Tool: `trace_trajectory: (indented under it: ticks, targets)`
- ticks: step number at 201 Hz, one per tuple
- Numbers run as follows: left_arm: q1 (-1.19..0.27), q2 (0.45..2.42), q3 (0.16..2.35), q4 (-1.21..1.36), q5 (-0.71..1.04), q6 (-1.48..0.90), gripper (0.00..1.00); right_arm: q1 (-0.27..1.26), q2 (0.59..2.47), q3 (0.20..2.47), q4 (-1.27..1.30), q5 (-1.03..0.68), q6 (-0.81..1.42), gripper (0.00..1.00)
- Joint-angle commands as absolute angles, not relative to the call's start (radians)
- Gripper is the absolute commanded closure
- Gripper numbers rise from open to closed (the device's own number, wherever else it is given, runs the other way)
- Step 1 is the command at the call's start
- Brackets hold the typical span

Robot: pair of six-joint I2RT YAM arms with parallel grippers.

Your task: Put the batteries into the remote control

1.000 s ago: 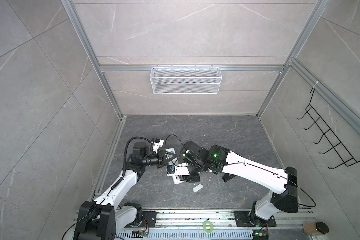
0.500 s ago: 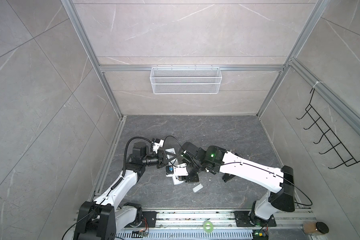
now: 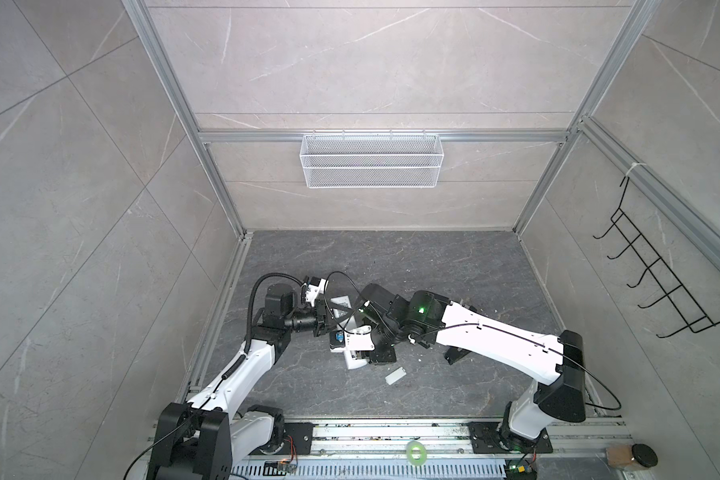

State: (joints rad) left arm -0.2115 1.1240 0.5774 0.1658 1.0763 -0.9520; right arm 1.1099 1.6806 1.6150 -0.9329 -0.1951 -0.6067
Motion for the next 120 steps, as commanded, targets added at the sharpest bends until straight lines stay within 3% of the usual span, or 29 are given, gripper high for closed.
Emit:
trace_trajectory:
  ticks: [1, 120]
  targets:
    - [-0.214, 1.105, 0.595, 0.218, 1.121, -0.961, 1.00, 1.121, 1.706, 1.639, -0.956, -0.173, -0.617, 0.76]
    - [-0.214, 1.095, 0.587, 0.223, 1.131, -0.964, 1.00, 1.121, 1.764, 1.670, -0.962, -0.097, -0.591, 0.78]
